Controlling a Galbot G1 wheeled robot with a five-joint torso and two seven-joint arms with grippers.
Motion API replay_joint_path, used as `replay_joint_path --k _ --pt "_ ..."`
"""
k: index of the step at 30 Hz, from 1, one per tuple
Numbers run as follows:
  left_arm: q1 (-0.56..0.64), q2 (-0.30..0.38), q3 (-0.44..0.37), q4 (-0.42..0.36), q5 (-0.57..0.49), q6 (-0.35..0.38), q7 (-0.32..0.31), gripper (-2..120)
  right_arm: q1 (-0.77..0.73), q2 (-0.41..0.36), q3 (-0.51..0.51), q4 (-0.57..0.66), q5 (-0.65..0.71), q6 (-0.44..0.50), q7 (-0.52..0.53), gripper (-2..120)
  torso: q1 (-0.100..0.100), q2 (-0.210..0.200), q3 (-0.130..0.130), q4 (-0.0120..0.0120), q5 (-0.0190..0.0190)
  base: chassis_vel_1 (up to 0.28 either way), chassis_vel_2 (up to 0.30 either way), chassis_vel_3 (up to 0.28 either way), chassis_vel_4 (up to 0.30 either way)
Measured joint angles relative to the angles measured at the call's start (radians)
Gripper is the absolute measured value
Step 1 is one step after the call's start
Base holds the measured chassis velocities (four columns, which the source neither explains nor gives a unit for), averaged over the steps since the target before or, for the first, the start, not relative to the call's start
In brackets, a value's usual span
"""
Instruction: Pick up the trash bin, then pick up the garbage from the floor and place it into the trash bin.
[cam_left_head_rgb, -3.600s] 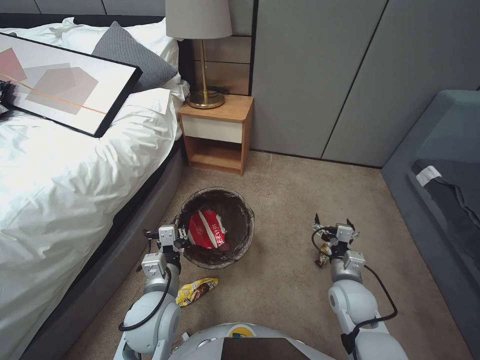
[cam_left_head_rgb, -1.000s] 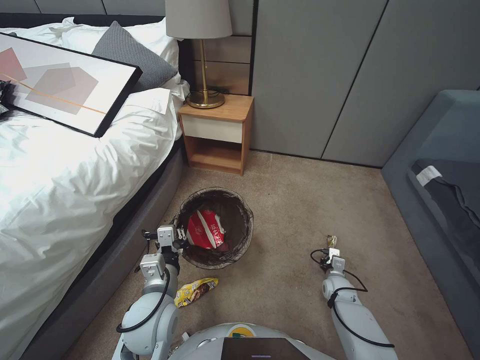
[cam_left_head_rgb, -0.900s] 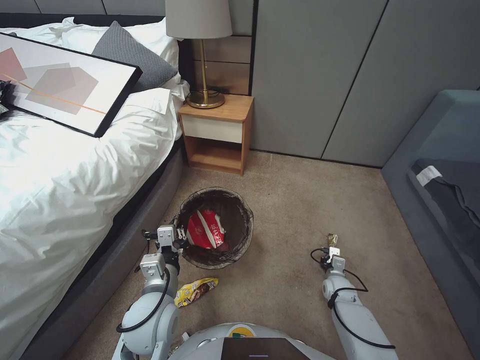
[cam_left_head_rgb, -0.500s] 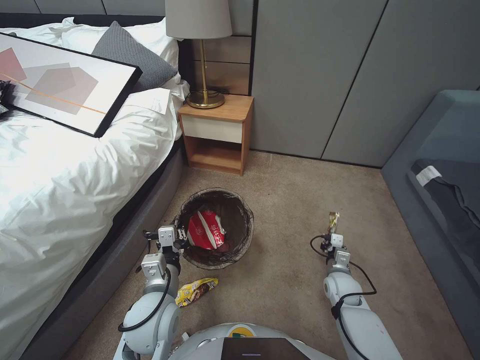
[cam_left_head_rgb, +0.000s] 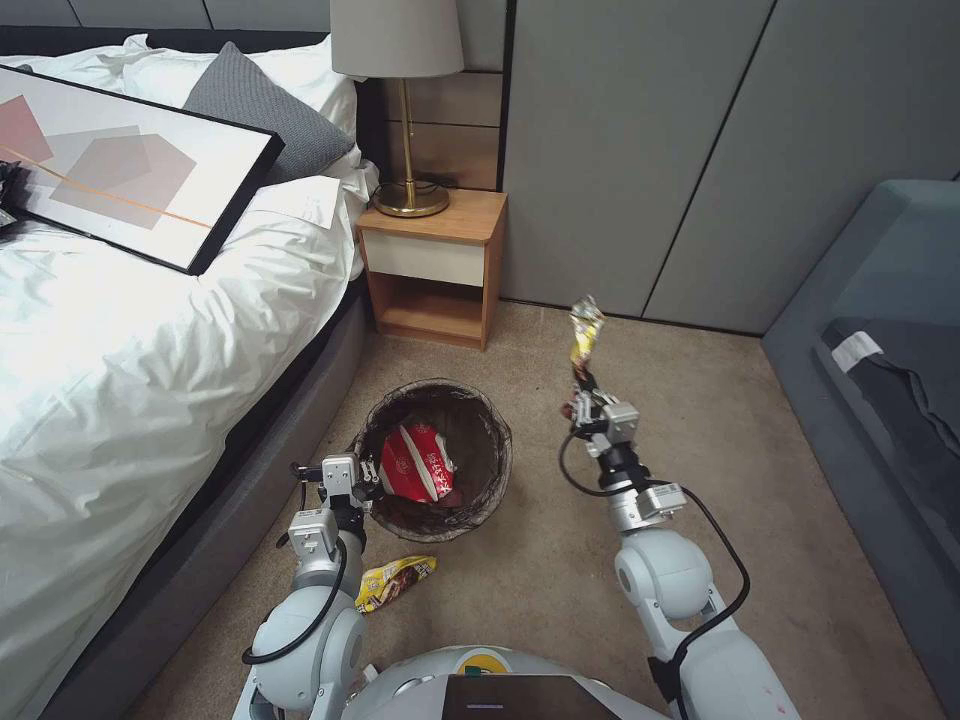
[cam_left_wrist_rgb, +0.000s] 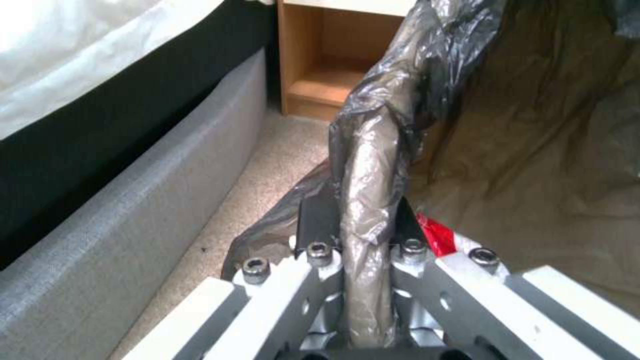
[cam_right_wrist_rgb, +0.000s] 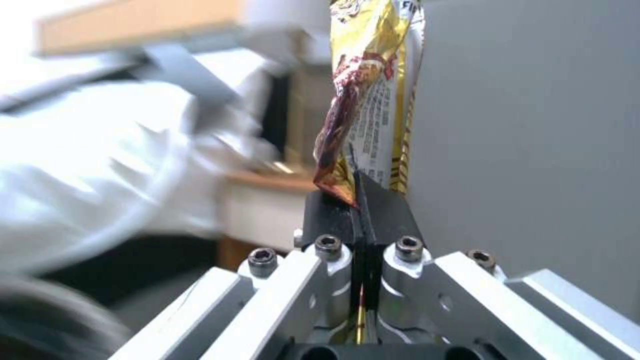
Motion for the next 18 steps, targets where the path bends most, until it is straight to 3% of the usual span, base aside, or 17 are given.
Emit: replay_joint_path --k 5,10,18 --pt "-0.001 -0.001 0.017 0.004 0.0 0.0 0.0 0 0.013 -0.033 -0.092 0.028 0.006 0.026 -0.117 0 0.0 0.0 0.0 0.0001 0.0002 0.0 0.0 0.0 0.0" --pt "0.0 -0.008 0.032 0.006 0.001 0.002 0.0 0 0.026 -0.056 -0.172 -0.026 0.008 0.05 -0.213 0 0.0 0.0 0.0 0.0001 0.0001 0.0 0.0 0.0 0.0" --pt "0.002 -0.009 0.034 0.0 0.002 0.004 -0.001 0 0.032 -0.049 -0.243 -0.127 -0.002 0.057 -0.231 0 0.0 0.0 0.0 0.0001 0.0002 0.0 0.0 0.0 0.0"
